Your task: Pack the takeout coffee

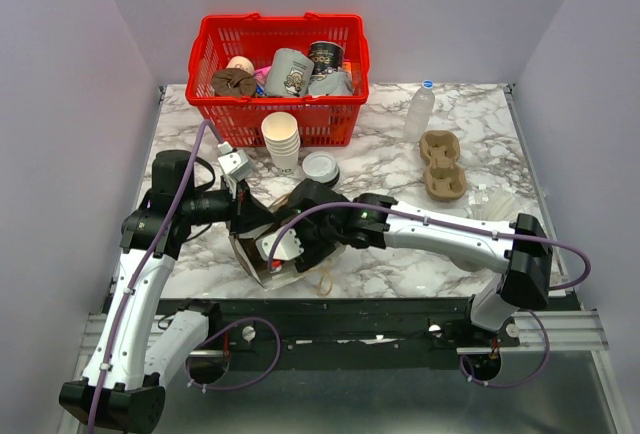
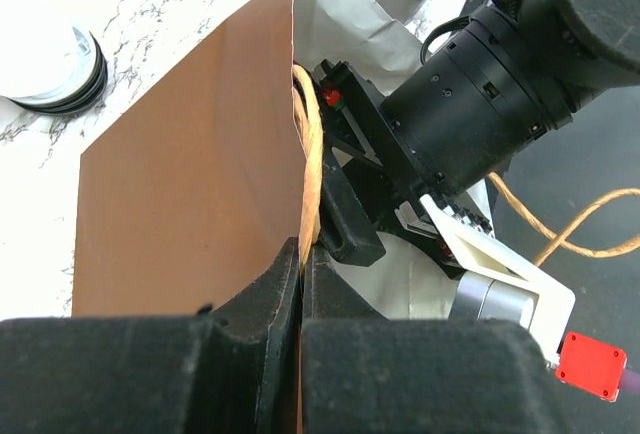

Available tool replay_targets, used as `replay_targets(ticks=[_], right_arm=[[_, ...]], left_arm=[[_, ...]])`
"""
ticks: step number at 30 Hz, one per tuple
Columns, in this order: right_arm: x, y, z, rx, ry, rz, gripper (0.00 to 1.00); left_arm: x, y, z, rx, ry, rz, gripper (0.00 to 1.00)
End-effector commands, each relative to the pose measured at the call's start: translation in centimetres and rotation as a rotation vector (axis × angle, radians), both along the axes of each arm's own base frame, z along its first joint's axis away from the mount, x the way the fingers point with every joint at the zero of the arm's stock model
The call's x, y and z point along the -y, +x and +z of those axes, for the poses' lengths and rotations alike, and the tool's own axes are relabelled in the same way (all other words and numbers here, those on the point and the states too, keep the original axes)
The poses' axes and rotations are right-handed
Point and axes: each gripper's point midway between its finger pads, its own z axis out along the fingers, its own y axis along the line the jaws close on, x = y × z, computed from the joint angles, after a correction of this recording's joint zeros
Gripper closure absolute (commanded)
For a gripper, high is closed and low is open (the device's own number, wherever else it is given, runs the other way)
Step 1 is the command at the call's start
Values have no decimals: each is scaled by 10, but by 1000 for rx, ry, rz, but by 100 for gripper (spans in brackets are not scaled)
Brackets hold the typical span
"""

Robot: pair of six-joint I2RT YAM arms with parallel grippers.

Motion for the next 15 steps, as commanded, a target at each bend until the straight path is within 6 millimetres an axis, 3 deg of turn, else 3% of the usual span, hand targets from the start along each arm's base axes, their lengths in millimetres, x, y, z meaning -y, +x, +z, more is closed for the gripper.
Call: replay_targets(ticks=[1, 15], right_arm=[[-28, 5, 1, 23, 66, 56, 99], [-19, 6, -43, -66, -73, 65, 99]], left_arm=[[7, -17, 5, -50, -37, -61, 94], [4, -14, 8, -30, -19, -33, 95]])
